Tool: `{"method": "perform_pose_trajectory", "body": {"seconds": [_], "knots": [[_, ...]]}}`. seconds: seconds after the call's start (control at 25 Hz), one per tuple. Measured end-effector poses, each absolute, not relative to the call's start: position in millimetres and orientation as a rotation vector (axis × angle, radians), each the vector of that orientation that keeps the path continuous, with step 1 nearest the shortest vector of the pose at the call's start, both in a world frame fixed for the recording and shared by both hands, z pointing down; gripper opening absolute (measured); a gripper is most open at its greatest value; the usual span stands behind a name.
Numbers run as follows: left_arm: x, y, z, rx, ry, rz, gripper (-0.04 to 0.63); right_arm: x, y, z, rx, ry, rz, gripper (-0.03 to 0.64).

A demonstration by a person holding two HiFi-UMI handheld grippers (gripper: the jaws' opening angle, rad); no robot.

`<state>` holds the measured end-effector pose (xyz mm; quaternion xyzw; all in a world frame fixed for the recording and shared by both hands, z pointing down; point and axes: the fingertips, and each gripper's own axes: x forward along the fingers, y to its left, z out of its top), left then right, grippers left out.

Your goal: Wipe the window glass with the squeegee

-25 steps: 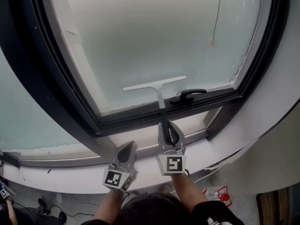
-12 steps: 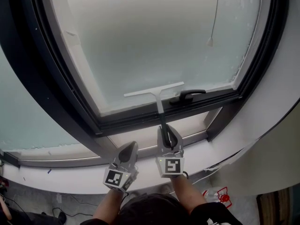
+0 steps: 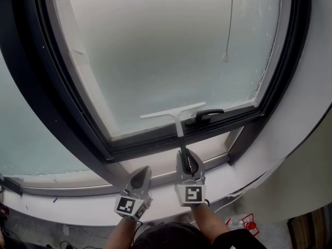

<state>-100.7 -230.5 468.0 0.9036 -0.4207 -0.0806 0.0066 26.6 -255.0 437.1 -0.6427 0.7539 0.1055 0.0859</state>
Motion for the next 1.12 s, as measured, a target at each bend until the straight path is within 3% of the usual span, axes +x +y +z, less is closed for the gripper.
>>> {"method": "perform_pose_trajectory", "body": {"seconds": [0.28, 0.68, 1.12], "knots": [[-79.8, -237.8, 428.4, 2.921, -1.245, -0.314, -0.002, 48.4, -264.5, 329.1, -1.803, 2.116, 0.536, 0.097], [-12.4, -265.7, 316.0, 3.064, -1.231, -0.615, -0.002, 106.5, -302.4, 161.4, -1.635, 1.957, 0.714, 0.097], [5.7, -266.1, 298.8, 3.028, -1.313, -0.655, -0.002, 130.1, -328.3, 70.5, -1.567, 1.907, 0.771, 0.097]]}}
